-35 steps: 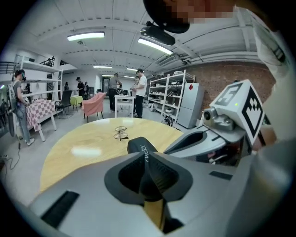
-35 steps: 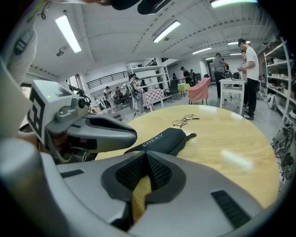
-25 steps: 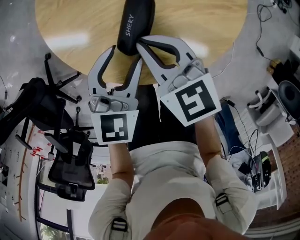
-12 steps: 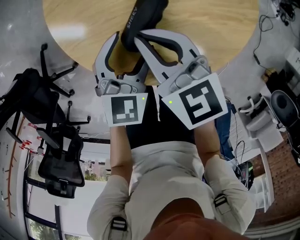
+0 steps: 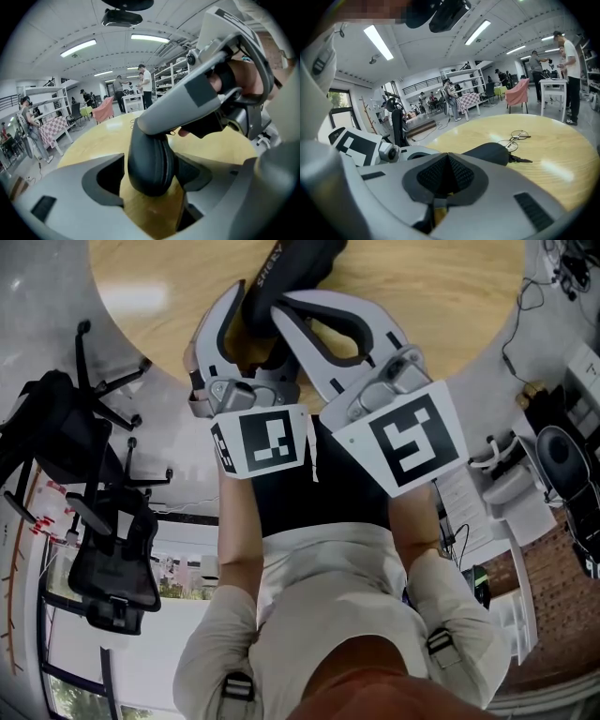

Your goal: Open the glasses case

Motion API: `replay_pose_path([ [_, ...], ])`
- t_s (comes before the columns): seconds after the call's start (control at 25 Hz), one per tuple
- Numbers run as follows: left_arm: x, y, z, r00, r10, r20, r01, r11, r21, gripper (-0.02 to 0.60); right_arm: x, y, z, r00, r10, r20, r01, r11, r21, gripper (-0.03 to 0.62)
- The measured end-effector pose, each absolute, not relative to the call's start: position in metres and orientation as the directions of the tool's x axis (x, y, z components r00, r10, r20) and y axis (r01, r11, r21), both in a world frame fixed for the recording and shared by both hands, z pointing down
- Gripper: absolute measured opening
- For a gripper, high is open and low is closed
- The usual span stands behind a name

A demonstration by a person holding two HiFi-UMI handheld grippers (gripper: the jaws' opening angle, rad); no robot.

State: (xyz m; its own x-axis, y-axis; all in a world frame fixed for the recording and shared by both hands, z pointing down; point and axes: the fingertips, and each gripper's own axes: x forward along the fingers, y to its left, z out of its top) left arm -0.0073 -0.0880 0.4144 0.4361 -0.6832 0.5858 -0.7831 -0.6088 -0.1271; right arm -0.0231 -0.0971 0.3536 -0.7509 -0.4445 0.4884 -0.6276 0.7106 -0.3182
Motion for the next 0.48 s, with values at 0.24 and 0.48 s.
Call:
replay_pose_path([
  [0.24, -0.011, -0.087, 0.412, 0.459, -0.670, 0.584, -0.771, -0.627, -0.114, 0.307, -0.023, -0.099, 0.346, -0.759, -0.458, 0.462, -0.632, 0.690, -0.354, 0.020],
  [0.48, -0.019, -0.086, 0.401, 0.504, -0.636, 0.584, -0.763, -0.645, -0.044, 0.304, 0.004, -0.096, 0.341, -0.707, -0.496, 0.503, -0.677, 0.680, -0.282, 0.021],
])
